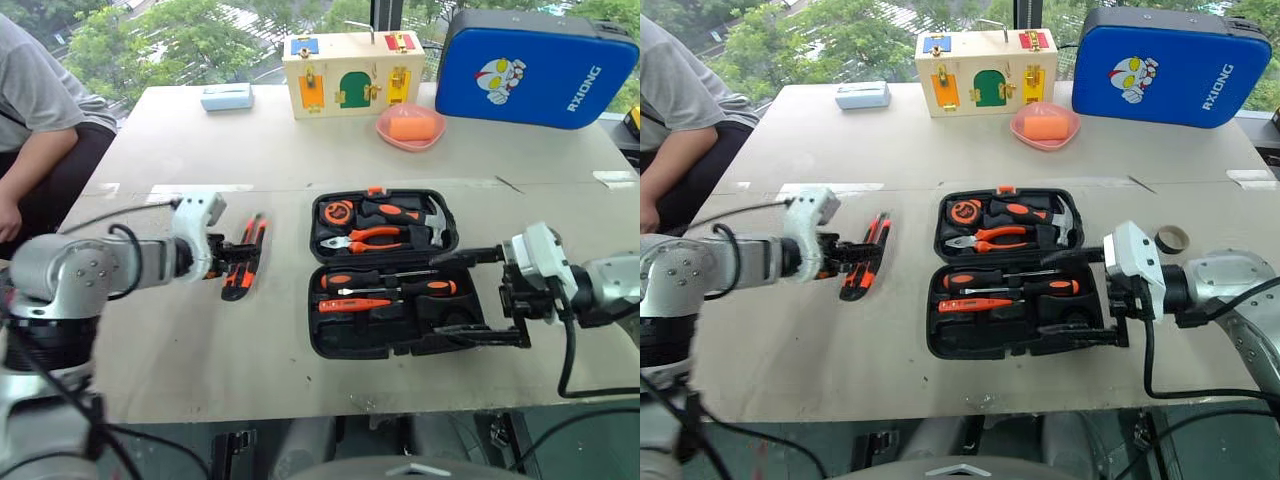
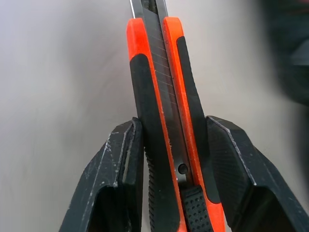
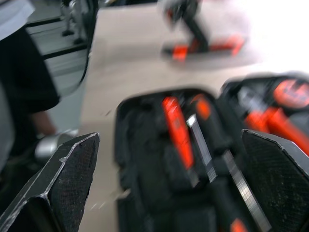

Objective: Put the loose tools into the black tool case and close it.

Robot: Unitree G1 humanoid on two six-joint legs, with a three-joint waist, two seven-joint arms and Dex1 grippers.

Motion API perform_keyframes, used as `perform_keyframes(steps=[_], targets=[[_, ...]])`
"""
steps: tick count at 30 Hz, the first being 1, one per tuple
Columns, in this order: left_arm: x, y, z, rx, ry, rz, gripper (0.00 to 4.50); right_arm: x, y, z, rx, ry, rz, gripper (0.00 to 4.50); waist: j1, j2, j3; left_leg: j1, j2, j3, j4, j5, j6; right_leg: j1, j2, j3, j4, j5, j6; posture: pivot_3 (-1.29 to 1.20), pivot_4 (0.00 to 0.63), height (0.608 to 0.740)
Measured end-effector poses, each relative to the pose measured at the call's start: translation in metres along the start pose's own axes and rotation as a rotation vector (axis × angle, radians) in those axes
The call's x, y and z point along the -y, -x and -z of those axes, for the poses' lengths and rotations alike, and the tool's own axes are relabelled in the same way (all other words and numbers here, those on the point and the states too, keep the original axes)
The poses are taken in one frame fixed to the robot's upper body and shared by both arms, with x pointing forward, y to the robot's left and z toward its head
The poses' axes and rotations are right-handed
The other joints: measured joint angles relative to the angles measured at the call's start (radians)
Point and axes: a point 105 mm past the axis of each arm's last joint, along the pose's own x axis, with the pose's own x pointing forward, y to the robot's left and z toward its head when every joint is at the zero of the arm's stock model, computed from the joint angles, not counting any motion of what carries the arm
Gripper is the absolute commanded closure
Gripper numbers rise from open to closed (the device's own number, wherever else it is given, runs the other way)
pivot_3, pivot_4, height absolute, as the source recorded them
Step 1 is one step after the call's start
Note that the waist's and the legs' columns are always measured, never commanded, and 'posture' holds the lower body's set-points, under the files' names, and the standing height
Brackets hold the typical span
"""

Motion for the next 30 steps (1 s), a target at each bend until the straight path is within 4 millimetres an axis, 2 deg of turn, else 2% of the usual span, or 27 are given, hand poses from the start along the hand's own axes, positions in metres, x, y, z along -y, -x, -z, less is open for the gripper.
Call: perform_keyframes(steps=[2,6,8,10,15,21,26,30], targets=[[0.030,0.004,-0.017,0.047,-0.188,0.242,2.88,-0.003,0.003,0.002,-0.014,-0.009,-0.002,0.00,0.005,0.002,0.001,0.000,0.000,-0.001,0.000,0.000,0.000,0.002,-0.001,-0.001,-0.003,0.000,0.000,0.00,0.150,0.735],[0.082,-0.003,-0.032,0.044,-0.420,0.619,2.88,-0.012,0.004,0.007,-0.036,-0.019,-0.012,0.00,0.005,0.002,0.001,-0.001,0.000,-0.005,0.001,0.000,0.001,0.006,0.000,-0.002,-0.005,0.000,0.000,0.00,0.150,0.735],[0.107,-0.016,-0.029,-0.010,-0.530,0.768,2.88,-0.016,0.004,0.008,-0.042,-0.019,-0.008,0.00,0.001,0.001,0.001,-0.001,-0.001,-0.005,0.003,0.000,0.001,0.006,0.001,-0.004,-0.005,0.000,0.001,0.00,0.150,0.735],[0.117,-0.025,-0.020,-0.067,-0.570,0.848,2.88,-0.018,0.004,0.007,-0.043,-0.014,-0.005,0.00,-0.010,0.000,0.002,-0.001,0.000,-0.004,0.003,0.000,0.001,0.006,0.001,-0.004,-0.004,0.000,0.001,0.00,0.150,0.735],[0.141,-0.041,-0.003,-0.200,-0.687,1.001,2.88,-0.022,0.009,0.009,-0.058,-0.021,0.046,0.00,-0.027,-0.002,0.003,-0.001,0.000,-0.006,0.003,0.000,0.001,0.006,0.003,-0.006,-0.003,0.000,0.001,0.00,0.150,0.735],[0.143,-0.058,0.017,-0.324,-0.699,1.006,2.88,-0.026,0.012,0.010,-0.068,-0.039,0.090,0.00,-0.022,-0.003,0.004,0.000,-0.001,-0.007,0.006,-0.001,0.002,0.007,0.006,-0.007,0.000,0.000,0.001,0.00,0.150,0.735],[0.153,-0.082,0.011,-0.327,-0.587,0.966,2.88,-0.030,0.013,0.010,-0.074,-0.049,0.112,0.00,-0.016,-0.004,0.004,0.000,-0.001,-0.008,0.011,-0.002,0.004,0.009,0.007,-0.009,0.002,0.000,0.002,0.00,0.150,0.735],[0.156,-0.084,0.011,-0.341,-0.548,0.967,2.88,-0.031,0.013,0.011,-0.070,-0.061,0.118,0.00,-0.024,-0.004,0.004,0.000,-0.001,-0.009,0.011,-0.001,0.003,0.009,0.007,-0.009,0.003,0.000,0.002,0.00,0.150,0.735]])
